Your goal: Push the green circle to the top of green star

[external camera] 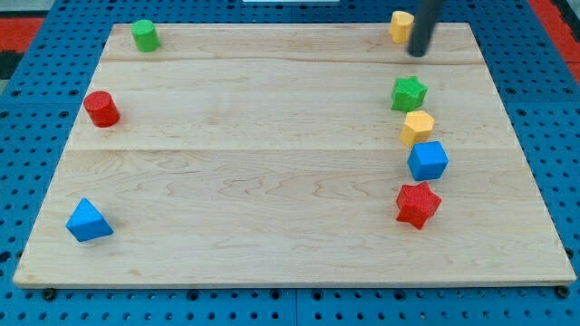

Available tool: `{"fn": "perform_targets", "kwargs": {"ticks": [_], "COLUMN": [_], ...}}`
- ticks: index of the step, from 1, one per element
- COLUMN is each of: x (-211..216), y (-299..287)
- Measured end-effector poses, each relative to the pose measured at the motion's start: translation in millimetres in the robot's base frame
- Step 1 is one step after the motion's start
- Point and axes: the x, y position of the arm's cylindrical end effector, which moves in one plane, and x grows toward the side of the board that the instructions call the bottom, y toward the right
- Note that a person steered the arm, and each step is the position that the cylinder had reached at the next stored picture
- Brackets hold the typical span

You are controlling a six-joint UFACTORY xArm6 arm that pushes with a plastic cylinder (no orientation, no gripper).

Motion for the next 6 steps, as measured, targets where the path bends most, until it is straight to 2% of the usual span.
{"fn": "perform_targets", "kwargs": {"ticks": [1,3,5,6], "x": [3.6,66.0,46.0,46.6], "y": [-64.1,-184.7,-272.5,-355.0]}}
